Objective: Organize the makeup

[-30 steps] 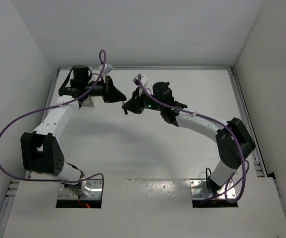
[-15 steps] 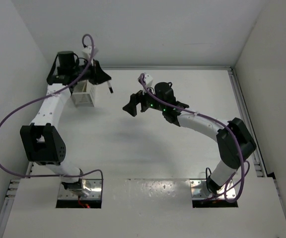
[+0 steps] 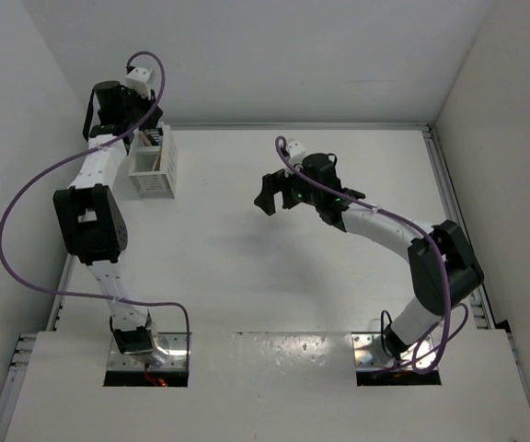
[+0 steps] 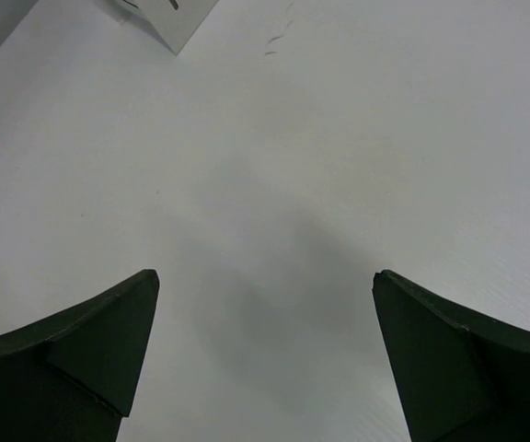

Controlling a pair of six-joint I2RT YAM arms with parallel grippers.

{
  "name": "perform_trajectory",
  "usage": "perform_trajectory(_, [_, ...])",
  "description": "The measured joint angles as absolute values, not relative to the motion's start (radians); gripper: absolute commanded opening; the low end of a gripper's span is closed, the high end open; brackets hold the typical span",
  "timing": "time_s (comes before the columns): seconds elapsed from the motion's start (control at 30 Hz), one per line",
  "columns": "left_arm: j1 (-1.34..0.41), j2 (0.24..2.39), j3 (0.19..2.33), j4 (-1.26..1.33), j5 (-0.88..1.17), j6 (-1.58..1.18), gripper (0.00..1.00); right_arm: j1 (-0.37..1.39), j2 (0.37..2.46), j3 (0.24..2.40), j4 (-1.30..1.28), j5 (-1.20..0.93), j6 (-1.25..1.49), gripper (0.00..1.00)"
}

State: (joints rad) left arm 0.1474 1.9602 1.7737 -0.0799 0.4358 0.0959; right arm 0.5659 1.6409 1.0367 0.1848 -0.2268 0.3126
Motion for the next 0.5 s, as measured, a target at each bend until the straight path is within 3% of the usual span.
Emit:
perform_trajectory(0.33, [0.147, 2.070, 1.773, -0.043, 0.316, 0.194, 0.00, 0.527, 1.686, 1.067, 0.131, -0.216, 0.299, 1.00])
perform_trajectory(0.37, [0.147, 2.070, 1.773, -0.035, 0.311, 0.199, 0.04, 0.524, 1.688, 1.067, 0.125, -0.216, 0.299, 1.00])
perform_trajectory(0.43, [0.147, 2.070, 1.773, -0.025, 0.306, 0.204, 0.36, 0.519, 1.688, 1.067, 0.118, -0.216, 0.298, 1.00])
perform_trajectory(0.5, [0.147, 2.070, 1.773, -0.022, 0.306, 0.211, 0.54, 0.517, 1.688, 1.067, 0.116, -0.216, 0.298, 1.00])
